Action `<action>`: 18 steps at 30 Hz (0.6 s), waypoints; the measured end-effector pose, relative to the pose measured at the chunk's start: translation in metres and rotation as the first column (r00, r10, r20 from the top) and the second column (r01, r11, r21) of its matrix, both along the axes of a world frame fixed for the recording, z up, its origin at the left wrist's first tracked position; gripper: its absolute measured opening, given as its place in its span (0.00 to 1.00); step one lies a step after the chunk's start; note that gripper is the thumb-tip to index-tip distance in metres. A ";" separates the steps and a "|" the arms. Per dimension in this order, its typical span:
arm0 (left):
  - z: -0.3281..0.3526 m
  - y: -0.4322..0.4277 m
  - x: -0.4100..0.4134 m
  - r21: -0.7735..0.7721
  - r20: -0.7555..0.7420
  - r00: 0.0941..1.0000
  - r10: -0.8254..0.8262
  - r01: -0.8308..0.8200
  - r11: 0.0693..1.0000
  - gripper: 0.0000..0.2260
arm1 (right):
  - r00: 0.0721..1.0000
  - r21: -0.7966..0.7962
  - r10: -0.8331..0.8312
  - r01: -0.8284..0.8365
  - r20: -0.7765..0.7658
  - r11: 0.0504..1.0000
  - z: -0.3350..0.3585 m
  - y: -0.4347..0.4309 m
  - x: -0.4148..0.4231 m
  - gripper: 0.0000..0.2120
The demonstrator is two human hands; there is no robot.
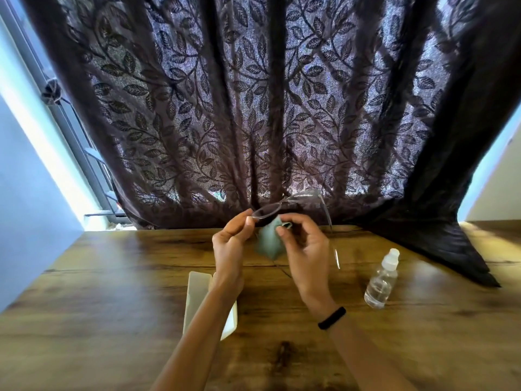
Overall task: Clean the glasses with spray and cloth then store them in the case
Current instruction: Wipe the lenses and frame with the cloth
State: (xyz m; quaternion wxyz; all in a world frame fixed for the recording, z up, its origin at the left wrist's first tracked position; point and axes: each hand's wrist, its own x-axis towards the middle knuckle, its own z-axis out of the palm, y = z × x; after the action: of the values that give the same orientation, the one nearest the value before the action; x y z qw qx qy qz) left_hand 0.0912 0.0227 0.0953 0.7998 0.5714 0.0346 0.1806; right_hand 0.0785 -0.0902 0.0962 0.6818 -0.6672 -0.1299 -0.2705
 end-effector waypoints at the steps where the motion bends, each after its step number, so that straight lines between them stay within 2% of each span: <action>1: 0.001 -0.002 -0.001 -0.022 -0.010 1.000 -0.011 0.011 1.000 0.09 | 0.999 0.028 0.035 -0.035 -0.014 0.999 -0.001 0.006 0.001 0.12; 4: 0.002 -0.005 -0.004 -0.056 -0.031 0.999 -0.042 0.040 0.998 0.09 | 0.989 0.162 0.129 -0.115 -0.079 0.980 -0.004 0.018 0.004 0.12; 6: 0.001 -0.004 -0.005 -0.071 -0.028 0.998 -0.056 0.054 0.996 0.09 | 0.985 0.186 0.133 -0.111 -0.111 0.976 -0.007 0.021 0.006 0.13; 9: 0.001 -0.005 -0.005 -0.098 -0.020 0.998 -0.062 0.060 0.993 0.09 | 0.988 0.087 0.100 -0.090 -0.121 0.992 -0.011 0.021 0.010 0.11; 13: 0.003 -0.006 -0.005 -0.116 -0.016 0.999 -0.040 0.038 0.992 0.08 | 0.966 0.029 0.207 -0.205 -0.154 0.978 -0.014 0.018 0.014 0.04; 18: 0.005 -0.005 -0.006 -0.098 0.011 0.999 -0.039 0.040 0.994 0.11 | 0.933 -0.060 0.302 -0.319 -0.197 0.946 -0.012 0.012 0.019 0.08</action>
State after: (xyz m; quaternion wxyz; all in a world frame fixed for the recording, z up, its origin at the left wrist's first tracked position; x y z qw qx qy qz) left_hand 0.0857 0.0182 0.1006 0.8306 0.5310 0.0283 0.1654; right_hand 0.0977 -0.0786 0.0841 0.6941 -0.6907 -0.1819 -0.0901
